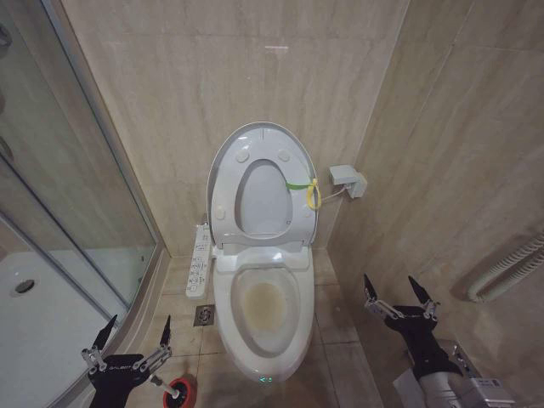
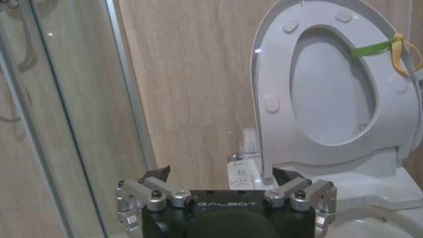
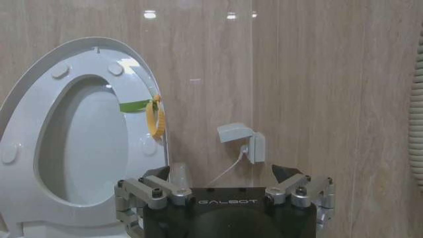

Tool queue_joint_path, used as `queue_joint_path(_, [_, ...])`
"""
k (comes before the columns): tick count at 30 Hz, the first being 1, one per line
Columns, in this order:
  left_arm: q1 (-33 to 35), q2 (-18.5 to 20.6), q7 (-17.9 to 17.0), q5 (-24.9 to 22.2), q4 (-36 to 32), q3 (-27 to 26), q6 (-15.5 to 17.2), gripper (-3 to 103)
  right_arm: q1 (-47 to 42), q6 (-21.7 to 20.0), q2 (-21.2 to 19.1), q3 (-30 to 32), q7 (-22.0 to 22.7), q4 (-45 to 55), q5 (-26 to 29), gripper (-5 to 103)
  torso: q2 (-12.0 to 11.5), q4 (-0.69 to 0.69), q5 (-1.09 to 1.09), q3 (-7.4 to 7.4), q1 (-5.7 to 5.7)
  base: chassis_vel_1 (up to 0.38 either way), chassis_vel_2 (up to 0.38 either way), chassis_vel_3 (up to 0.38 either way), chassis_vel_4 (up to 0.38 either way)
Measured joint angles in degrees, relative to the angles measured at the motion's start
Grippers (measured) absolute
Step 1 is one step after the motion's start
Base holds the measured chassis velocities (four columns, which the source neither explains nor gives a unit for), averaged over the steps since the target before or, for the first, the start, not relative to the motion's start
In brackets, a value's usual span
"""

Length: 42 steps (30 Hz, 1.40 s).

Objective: Open the toilet lid, clean the toilet bowl with a toilet brush, close the toilet lid, and flush.

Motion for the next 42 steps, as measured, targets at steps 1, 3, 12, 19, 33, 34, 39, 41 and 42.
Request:
queue_joint_path(1, [0.0,0.0,0.0,0.0,0.0,0.0,0.0,100,0.0,0.0,0.0,0.0,0.0,0.0,0.0,100,0.0,0.0,0.0,0.0,0.0,0.0,0.0,0.0,0.0])
queue_joint_path(3, [0.0,0.0,0.0,0.0,0.0,0.0,0.0,100,0.0,0.0,0.0,0.0,0.0,0.0,0.0,100,0.0,0.0,0.0,0.0,0.0,0.0,0.0,0.0,0.0])
queue_joint_path(12, [0.0,0.0,0.0,0.0,0.0,0.0,0.0,100,0.0,0.0,0.0,0.0,0.0,0.0,0.0,100,0.0,0.0,0.0,0.0,0.0,0.0,0.0,0.0,0.0])
queue_joint_path(19, [0.0,0.0,0.0,0.0,0.0,0.0,0.0,100,0.0,0.0,0.0,0.0,0.0,0.0,0.0,100,0.0,0.0,0.0,0.0,0.0,0.0,0.0,0.0,0.0])
queue_joint_path(33, [0.0,0.0,0.0,0.0,0.0,0.0,0.0,100,0.0,0.0,0.0,0.0,0.0,0.0,0.0,100,0.0,0.0,0.0,0.0,0.0,0.0,0.0,0.0,0.0])
queue_joint_path(34, [0.0,0.0,0.0,0.0,0.0,0.0,0.0,100,0.0,0.0,0.0,0.0,0.0,0.0,0.0,100,0.0,0.0,0.0,0.0,0.0,0.0,0.0,0.0,0.0])
queue_joint_path(39, [0.0,0.0,0.0,0.0,0.0,0.0,0.0,100,1.5,-0.1,-0.7,-0.4,0.0,-1.3,0.1,100,0.0,-0.03,-0.02,0.0,0.0,0.0,0.0,0.0,0.0])
queue_joint_path(41, [0.0,0.0,0.0,0.0,0.0,0.0,0.0,100,5.4,-0.7,-2.5,-1.5,0.0,-5.3,0.9,100,0.0,0.01,0.01,0.0,0.0,0.0,0.0,0.0,0.0])
queue_joint_path(42, [0.0,0.0,0.0,0.0,0.0,0.0,0.0,100,5.4,-0.7,-2.5,-1.5,0.0,-5.3,0.9,100,0.0,0.01,0.01,0.0,0.0,0.0,0.0,0.0,0.0])
